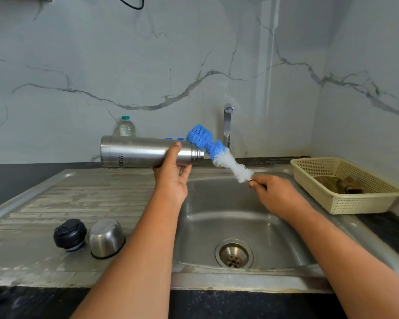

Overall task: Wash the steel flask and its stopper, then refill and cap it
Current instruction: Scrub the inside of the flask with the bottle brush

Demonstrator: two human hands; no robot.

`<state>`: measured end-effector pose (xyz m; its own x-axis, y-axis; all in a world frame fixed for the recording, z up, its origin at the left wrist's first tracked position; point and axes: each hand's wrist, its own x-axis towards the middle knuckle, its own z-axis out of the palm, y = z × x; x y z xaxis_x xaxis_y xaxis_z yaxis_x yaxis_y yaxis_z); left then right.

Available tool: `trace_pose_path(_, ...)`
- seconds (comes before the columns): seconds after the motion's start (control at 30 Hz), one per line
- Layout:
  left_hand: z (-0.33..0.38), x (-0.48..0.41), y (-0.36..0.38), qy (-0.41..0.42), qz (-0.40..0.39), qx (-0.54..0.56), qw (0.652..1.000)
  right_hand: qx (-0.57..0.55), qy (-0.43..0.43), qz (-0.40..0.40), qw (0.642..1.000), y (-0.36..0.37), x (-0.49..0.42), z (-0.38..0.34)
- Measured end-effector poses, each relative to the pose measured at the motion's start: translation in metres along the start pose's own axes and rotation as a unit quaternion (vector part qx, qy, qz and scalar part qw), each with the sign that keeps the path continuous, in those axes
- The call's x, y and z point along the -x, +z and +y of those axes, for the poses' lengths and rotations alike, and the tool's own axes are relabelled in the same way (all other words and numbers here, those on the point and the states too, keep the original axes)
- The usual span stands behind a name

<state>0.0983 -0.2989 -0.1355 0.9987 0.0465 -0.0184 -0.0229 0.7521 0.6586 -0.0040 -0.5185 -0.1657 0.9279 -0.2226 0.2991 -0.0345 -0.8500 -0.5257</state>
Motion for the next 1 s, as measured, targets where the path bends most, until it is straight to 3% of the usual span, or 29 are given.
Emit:
trace_pose_path(0.2, 0.007, 0.004, 0.000, -0.012, -0.023, 0.049, 0.998, 0.053, -0.018, 0.039, 0.998, -0.005, 0.004, 0.005)
trace_pose_path(0.33, 0.011, 0.007, 0.000, -0.034, -0.021, 0.073, 0.997, 0.013, -0.041, 0.044, 0.998, -0.003, 0.004, 0.004)
trace_pose_path(0.73, 0.018, 0.009, -0.003, -0.039, -0.025, 0.079, 0.996, -0.079, -0.035, -0.055, 0.995, -0.001, 0.008, -0.007)
trace_pose_path(1.0, 0.013, 0.016, 0.006, -0.042, -0.048, 0.055, 0.996, -0.107, -0.042, -0.061, 0.991, 0.002, 0.011, -0.018)
